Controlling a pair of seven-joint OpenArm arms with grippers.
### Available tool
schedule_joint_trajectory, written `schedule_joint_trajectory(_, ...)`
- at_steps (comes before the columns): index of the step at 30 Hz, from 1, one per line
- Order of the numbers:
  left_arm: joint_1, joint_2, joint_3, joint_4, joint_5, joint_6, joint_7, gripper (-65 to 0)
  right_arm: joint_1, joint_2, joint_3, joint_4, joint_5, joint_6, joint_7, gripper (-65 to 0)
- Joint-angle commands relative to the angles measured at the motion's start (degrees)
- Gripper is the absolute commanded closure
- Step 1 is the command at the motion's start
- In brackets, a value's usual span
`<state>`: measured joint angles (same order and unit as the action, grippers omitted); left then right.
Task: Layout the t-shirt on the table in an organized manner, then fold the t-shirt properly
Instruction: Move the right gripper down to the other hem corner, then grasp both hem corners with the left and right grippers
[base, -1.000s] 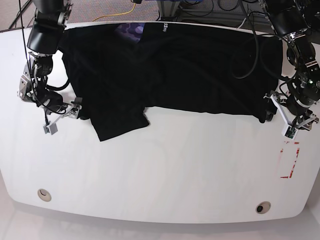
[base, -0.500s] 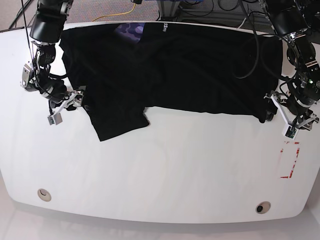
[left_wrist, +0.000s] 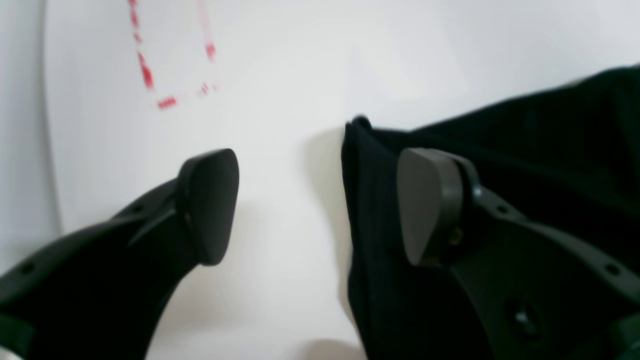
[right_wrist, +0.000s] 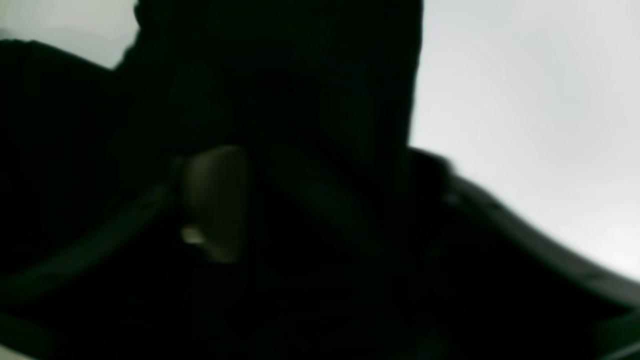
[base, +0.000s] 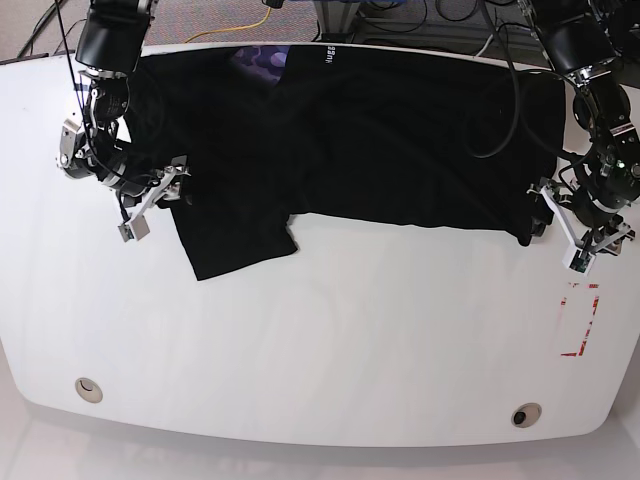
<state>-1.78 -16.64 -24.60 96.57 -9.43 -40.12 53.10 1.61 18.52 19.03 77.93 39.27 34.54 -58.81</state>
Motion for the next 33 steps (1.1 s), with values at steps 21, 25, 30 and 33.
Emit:
schedule_joint_trajectory(21,-1.2,-1.8,-0.3,-2.9,-0.5,0.1,-0.9,-46.5,4.4,1.2,0.2,0.6,-0.1,-0.3,0.0,-0.2)
schedule_joint_trajectory(25,-2.4,-2.3,-0.4,-6.7,-0.6,0.1,-0.9,-46.9,4.4,1.2,0.1,0.6,-0.1,-0.3,0.0,-0.2)
schedule_joint_trajectory(30,-4.8,-2.4,-0.6,-12.0,-0.6,0.1,-0.9,-57.8,4.4,1.2,0.1,0.6,-0.1,-0.3,0.0,-0.2)
schedule_joint_trajectory(33,-5.6,-2.4,-0.7,-14.0,-0.7,0.1,-0.9,-64.7,4.3,1.2,0.1,0.6,-0.1,-0.3,0.0,-0.2)
